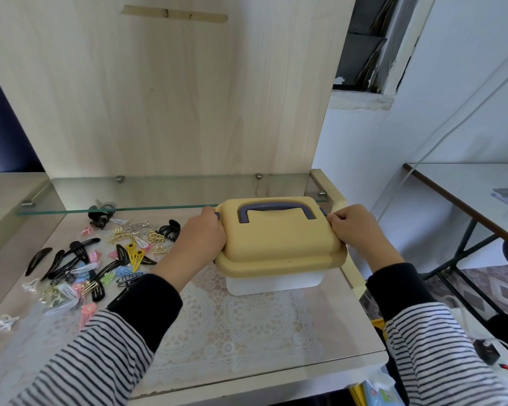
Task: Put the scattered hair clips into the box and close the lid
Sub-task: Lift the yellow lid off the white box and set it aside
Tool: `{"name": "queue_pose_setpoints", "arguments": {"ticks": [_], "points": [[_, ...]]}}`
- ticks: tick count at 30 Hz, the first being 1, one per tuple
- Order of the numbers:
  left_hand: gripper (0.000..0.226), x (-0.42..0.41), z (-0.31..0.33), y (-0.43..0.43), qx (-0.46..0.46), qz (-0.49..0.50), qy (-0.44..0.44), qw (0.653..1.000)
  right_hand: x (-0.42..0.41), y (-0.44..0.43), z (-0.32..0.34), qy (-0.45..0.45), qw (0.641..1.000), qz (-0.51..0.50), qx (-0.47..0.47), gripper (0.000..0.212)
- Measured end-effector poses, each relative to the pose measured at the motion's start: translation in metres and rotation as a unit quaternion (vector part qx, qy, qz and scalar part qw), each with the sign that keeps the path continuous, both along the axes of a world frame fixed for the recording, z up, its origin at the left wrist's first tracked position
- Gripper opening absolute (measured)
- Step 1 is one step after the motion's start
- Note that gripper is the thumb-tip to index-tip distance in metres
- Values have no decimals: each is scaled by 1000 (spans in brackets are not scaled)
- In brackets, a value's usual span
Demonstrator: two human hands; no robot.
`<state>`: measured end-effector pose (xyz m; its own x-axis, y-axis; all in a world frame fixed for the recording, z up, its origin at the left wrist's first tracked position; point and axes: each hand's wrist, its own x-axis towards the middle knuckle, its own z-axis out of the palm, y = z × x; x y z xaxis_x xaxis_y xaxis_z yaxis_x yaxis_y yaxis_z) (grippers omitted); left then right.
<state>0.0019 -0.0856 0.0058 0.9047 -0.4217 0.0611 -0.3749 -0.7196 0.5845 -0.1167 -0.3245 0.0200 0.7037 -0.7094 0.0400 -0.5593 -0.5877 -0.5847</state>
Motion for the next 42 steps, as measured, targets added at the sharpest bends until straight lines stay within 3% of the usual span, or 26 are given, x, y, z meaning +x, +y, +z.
{"name": "queue_pose_setpoints", "arguments": {"ticks": [6, 10, 15, 19, 27, 34, 42], "points": [[34, -1, -1, 0, -20, 4, 10, 1000, 1, -2, -3, -4, 999, 24, 25, 29], [35, -4, -6, 3, -91, 12, 28, 995, -1, -1, -1, -33, 991, 66, 113, 34], [33, -6, -8, 8, -159, 9, 72, 985, -3, -4, -4, -53, 987, 80, 127, 33], [35, -5, -5, 7, -114, -16, 65, 991, -2, -5, -6, -32, 992, 84, 88, 44], [36, 0, -5, 3, -54, -21, 51, 997, 3, -5, -1, 7, 996, 62, 59, 41], [37, -3, -22, 14, -180, 18, 122, 976, -5, -13, -29, -69, 967, -20, 244, 33], [35, 0, -26, 17, -240, 4, 165, 957, 2, -19, -40, -85, 939, -47, 329, 17]]}}
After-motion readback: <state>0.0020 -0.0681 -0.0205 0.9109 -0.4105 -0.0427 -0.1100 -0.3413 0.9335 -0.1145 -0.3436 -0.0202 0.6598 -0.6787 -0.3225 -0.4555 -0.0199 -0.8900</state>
